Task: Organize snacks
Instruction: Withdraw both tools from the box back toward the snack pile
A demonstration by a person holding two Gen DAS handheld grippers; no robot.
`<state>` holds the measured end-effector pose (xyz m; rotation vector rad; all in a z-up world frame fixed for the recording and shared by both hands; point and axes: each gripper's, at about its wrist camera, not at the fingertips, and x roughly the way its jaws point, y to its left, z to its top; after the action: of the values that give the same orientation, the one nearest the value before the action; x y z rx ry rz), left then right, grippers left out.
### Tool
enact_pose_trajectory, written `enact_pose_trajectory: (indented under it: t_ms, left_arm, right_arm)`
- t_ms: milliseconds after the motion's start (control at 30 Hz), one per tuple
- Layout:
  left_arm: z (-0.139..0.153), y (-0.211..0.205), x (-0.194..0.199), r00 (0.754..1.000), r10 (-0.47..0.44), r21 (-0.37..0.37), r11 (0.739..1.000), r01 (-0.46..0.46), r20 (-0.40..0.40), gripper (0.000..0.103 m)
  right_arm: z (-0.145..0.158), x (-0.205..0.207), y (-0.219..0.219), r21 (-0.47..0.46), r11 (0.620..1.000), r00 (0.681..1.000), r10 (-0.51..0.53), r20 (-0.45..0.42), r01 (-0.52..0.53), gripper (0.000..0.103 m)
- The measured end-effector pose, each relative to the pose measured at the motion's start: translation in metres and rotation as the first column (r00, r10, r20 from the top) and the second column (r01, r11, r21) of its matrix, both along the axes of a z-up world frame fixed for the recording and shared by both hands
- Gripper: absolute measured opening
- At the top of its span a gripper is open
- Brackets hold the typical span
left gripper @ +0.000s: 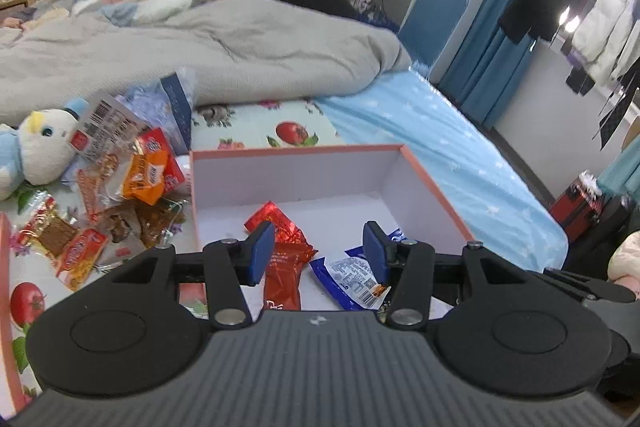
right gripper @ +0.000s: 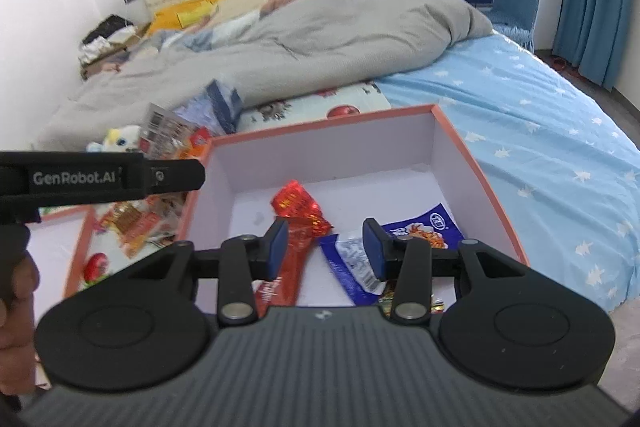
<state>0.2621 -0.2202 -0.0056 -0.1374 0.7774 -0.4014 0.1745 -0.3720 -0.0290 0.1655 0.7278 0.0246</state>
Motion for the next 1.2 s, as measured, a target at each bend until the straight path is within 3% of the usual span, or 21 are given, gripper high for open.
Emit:
enact_pose_trajectory:
  t_ms: [333,567,700,800,867,1033,1200]
  left_arm:
    - [0.034,0.042,-0.058,0.997,0.04,-0.048,0.998,-0.037,0.07,0.057]
    - [0.05,0.075,-0.098,0.987,0.089,-0.027,0.996,-0.087,0.134,0.064]
    - [0.049,0.097,-0.117,0.981,0.132,-0.019,0.991,-0.13,0.141,0.072]
    - [0.044,0.111,-0.129,0.977,0.155,0.003,0.988,-0.157,0.146,0.075]
    - [0.042,0.12,-0.138,0.971,0.18,0.021,0.982,-0.186,0.158,0.076]
    - [0.034,0.145,-0.161,0.959,0.222,0.055,0.97,-0.235,0.178,0.077]
    - [0.021,0.163,-0.173,0.952,0.256,0.067,0.961,-0.27,0.165,0.077]
  right_arm:
    - [0.021,-0.033,0.03,0.017,0.999,0.995,0.037,0.088,-0.039,0.044]
    - [0.029,-0.054,0.057,0.018,0.996,0.988,0.079,0.131,-0.082,0.044]
    - [0.03,-0.063,0.073,0.028,0.993,0.984,0.109,0.144,-0.114,0.044]
    - [0.03,-0.071,0.086,0.028,0.991,0.98,0.122,0.156,-0.128,0.053]
    - [0.031,-0.074,0.095,0.028,0.99,0.977,0.132,0.166,-0.138,0.054]
    - [0.027,-0.085,0.116,0.005,0.984,0.962,0.173,0.21,-0.178,0.054]
    - [0.016,-0.091,0.132,0.022,0.975,0.957,0.211,0.199,-0.22,0.054]
